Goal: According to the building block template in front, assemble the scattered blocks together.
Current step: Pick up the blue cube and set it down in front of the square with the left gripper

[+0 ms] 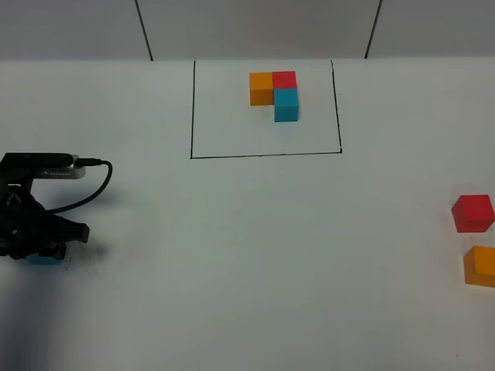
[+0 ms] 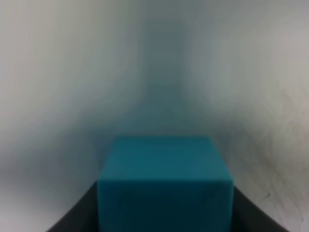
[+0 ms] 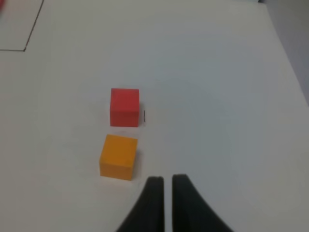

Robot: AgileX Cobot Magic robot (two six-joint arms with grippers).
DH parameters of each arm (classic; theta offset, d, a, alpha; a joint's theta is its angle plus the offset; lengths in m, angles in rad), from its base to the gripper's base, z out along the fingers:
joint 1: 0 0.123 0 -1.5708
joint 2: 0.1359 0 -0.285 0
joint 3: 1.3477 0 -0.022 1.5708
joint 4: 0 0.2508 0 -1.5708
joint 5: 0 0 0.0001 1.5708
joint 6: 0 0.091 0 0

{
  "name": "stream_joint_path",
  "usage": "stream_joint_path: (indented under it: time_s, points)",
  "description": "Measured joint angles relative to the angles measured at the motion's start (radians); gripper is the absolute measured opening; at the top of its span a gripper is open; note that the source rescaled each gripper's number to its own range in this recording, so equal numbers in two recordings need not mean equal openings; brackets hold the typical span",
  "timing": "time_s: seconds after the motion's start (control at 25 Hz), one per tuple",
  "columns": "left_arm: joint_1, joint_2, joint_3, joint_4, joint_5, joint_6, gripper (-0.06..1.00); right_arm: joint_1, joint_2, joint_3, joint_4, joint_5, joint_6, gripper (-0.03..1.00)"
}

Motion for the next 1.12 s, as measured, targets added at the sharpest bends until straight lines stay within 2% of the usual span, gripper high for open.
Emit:
stream_joint_path:
  time_s: [0.12,0.24,0.36,0.52,0.8,1.0,1.12]
  points:
    - [-0.022,-0.02,0.0,0.0,0.007,0.034,0.54,0.0,0.0,0.0,0.0,0.0,0.0,0.0]
    - [-0.075,-0.085,0.0,-0.028,0.028,0.098,0.54,0.0,0.0,0.0,0.0,0.0,0.0,0.0]
    - [-0.152,-0.171,0.0,-0.09,0.038,0.192,0.54,0.0,0.0,0.0,0.0,0.0,0.0,0.0]
    - [-0.266,-0.277,-0.003,-0.182,0.046,0.377,0.54,0.0,0.0,0.0,0.0,0.0,0.0,0.0]
    - [-0.427,-0.366,-0.003,-0.395,0.085,0.895,0.54,0.0,0.0,0.0,0.0,0.0,0.0,0.0]
    - [-0.46,-0.367,-0.003,-0.499,0.142,1.284,0.54,0.0,0.0,0.0,0.0,0.0,0.0,0.0]
    - [-0.46,-0.367,-0.003,-0.515,0.172,1.409,0.54,0.0,0.0,0.0,0.0,0.0,0.0,0.0]
